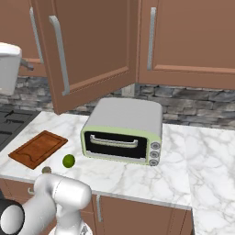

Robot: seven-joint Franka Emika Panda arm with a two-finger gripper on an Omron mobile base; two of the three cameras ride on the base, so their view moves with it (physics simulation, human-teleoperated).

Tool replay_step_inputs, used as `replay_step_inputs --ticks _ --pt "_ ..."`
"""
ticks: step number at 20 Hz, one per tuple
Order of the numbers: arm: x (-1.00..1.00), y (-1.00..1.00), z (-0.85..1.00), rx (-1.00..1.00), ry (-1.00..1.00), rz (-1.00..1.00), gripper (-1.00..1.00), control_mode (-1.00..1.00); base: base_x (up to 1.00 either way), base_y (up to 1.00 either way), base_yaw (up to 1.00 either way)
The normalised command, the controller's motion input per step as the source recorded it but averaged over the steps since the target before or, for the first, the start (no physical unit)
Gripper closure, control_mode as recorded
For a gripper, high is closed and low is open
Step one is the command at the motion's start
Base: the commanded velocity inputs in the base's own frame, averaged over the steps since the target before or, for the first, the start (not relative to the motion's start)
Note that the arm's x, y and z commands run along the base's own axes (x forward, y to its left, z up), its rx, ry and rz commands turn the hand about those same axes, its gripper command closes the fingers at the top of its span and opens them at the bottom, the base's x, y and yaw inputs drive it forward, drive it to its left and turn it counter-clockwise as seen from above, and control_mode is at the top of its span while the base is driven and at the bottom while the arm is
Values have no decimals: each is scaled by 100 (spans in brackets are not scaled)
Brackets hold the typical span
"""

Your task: Open the cabinet. Place the bowl and condiment on the counter. Then place the lime and garlic on the cutting board.

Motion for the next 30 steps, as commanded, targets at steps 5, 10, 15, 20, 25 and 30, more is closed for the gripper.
replay_step_inputs --ticks 5,10,15,20,25,30 --pt "66 -94 0 -2 11 -2 -100 -100 0 0 0" --pt "-9 -100 0 7 0 -1 -100 -100 0 0 0" --pt "-49 -100 0 25 -2 -6 -100 -100 0 0 0" --pt "-12 -100 0 33 -3 0 -100 -100 0 0 0" --pt "-12 47 0 24 -16 4 -100 -100 0 0 0" --pt "-17 100 0 23 -16 24 -100 -100 0 0 0"
